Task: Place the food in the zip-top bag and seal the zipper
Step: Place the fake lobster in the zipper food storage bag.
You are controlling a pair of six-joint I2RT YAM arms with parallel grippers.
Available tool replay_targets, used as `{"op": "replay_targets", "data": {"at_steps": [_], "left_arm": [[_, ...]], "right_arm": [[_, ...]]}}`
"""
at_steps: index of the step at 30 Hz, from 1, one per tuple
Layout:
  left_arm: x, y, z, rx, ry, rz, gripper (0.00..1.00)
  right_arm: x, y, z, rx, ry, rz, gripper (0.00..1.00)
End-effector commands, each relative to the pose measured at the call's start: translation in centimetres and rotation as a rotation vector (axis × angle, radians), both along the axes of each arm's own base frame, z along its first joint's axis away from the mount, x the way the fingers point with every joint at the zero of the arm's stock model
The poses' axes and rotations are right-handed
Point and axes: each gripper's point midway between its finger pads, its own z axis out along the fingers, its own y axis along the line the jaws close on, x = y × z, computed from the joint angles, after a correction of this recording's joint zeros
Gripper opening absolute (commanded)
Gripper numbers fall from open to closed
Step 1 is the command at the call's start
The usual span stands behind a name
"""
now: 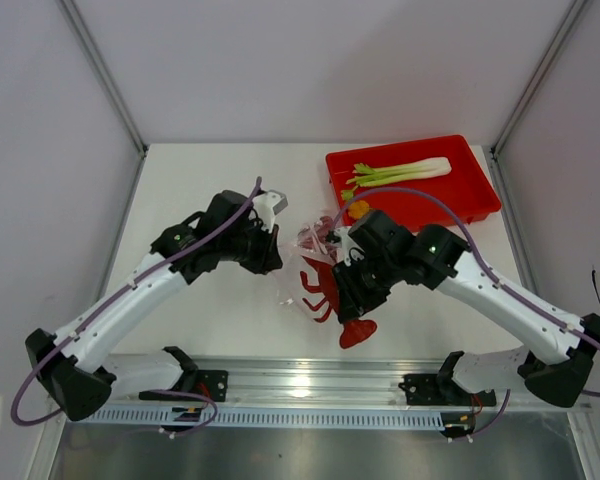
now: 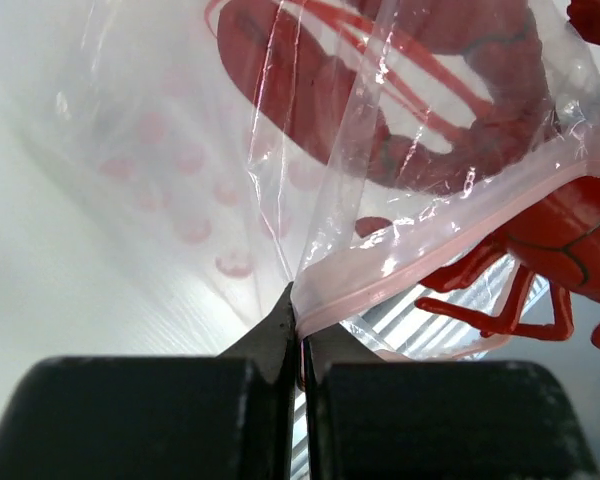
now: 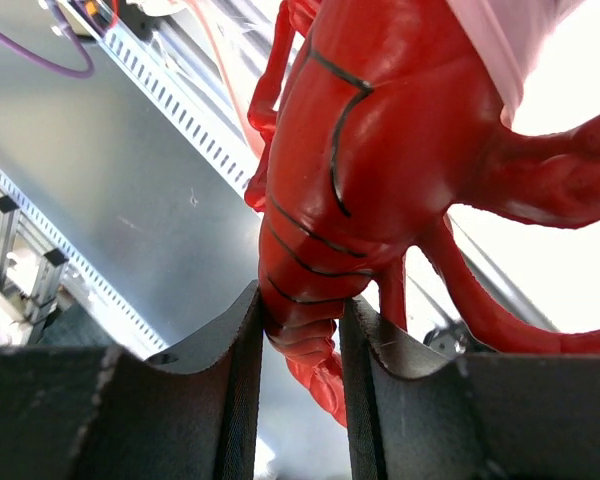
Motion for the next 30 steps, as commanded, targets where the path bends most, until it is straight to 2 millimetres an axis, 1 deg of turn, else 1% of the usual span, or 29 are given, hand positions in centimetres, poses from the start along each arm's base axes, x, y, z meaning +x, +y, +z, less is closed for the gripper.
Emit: {"op": "replay_targets", "data": {"at_steps": [1, 2, 3, 4, 5, 8, 10, 12, 13, 14, 16, 17, 21, 24, 26, 29, 30], "left_arm": [[1.6, 1.2, 1.5, -0.037, -0.108, 0.119, 0.01], [1.4, 1.1, 1.8, -0.052, -0.114, 0.117, 0.01], [1.2, 0.8, 2.2, -0.072, -0.121, 0.101, 0.01], [1.2, 0.5, 2.6, -0.085, -0.128, 0.094, 0.01], [1.0, 0.2, 2.6, -0.095, -0.117, 0.081, 0.01], [0.8, -0.9, 3.2, -0.117, -0.119, 0.051, 0.01], [0.5, -2.0, 3.5, -0.130, -0.110, 0.020, 0.01], [0.0, -3.1, 3.8, -0.144, -0.109, -0.001, 0.01], [0.1, -3.6, 3.6, -0.142, -0.102, 0.001, 0.01], [0.0, -4.0, 3.6, -0.148, -0.101, -0.005, 0.01], [-0.2, -4.7, 3.3, -0.143, -0.088, -0.013, 0.01], [-0.2, -4.9, 2.8, -0.137, -0.073, -0.011, 0.01], [-0.2, -5.7, 2.4, -0.132, -0.073, -0.021, 0.01], [-0.1, -5.7, 2.2, -0.113, -0.077, -0.020, 0.01], [0.0, -5.6, 1.7, -0.094, -0.070, -0.021, 0.01], [-0.7, -5.9, 1.6, -0.104, -0.063, -0.060, 0.01], [-1.3, -6.1, 1.0, -0.116, -0.043, -0.084, 0.01]], "right_arm": [[-0.3, -1.4, -0.3, 0.019, -0.052, -0.006, 0.00], [-0.3, -1.3, -0.4, 0.028, -0.061, 0.002, 0.00], [-0.7, -1.4, -1.0, 0.025, -0.049, 0.015, 0.00], [-1.4, -1.2, -0.9, 0.047, -0.040, 0.045, 0.00], [-1.8, -0.9, -0.8, 0.060, -0.046, 0.067, 0.00], [-3.2, -0.4, -1.0, 0.067, -0.047, 0.127, 0.00], [-3.1, -0.3, -1.0, 0.058, -0.049, 0.107, 0.00], [-2.1, -0.2, -1.3, 0.039, -0.035, 0.052, 0.00], [-1.7, 0.1, -0.8, 0.041, -0.036, 0.036, 0.00], [-1.2, 0.3, -1.1, 0.021, -0.036, 0.018, 0.00], [-1.0, 0.8, -0.7, 0.023, -0.032, 0.012, 0.00], [-0.8, 1.2, -0.1, 0.042, -0.038, 0.012, 0.00], [-1.3, 1.9, 1.0, 0.085, -0.015, 0.044, 0.00], [-1.5, 1.5, 1.2, 0.071, -0.016, 0.071, 0.00], [-1.8, 1.0, 1.0, 0.053, -0.014, 0.092, 0.00], [-2.2, 0.9, 0.9, 0.056, 0.012, 0.122, 0.00], [-2.2, 0.9, 0.9, 0.058, 0.011, 0.142, 0.00]]}}
